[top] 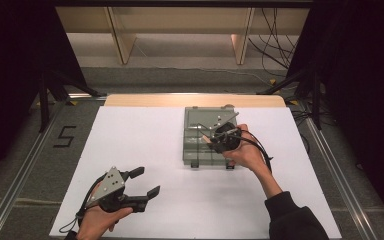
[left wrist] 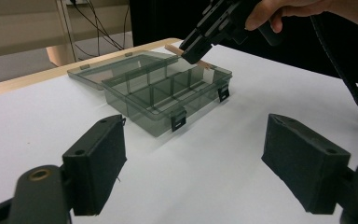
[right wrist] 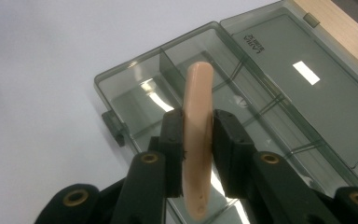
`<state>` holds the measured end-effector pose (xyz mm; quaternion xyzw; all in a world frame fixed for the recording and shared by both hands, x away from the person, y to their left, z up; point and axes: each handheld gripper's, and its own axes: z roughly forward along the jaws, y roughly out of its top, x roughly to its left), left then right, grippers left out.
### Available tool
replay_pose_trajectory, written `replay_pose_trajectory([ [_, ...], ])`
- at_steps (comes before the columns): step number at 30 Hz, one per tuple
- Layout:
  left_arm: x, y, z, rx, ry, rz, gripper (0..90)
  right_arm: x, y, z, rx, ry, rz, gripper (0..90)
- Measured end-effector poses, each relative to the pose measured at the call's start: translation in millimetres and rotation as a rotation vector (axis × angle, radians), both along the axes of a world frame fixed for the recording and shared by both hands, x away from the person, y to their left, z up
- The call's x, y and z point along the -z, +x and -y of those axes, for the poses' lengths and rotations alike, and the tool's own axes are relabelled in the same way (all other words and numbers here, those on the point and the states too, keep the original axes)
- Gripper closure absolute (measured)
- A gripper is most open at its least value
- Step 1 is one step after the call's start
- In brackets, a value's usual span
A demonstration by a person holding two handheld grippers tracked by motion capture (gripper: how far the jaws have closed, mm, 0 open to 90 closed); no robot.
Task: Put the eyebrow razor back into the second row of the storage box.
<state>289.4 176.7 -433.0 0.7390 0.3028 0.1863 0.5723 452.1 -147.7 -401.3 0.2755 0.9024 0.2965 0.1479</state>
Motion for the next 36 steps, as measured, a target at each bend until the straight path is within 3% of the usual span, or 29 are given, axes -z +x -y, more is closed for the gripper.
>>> replay_pose_trajectory([
  [5,0.0,0.0,0.0,0.0,-0.001,-0.001,20.5,3.5,2.0,-1.0,0.011,0.001,-0.004,74.5],
  [36,-0.4,-0.4,-0.2,-0.002,-0.002,0.001,20.5,20.1,7.7,-8.7,-0.05,-0.054,-0.017,74.5],
])
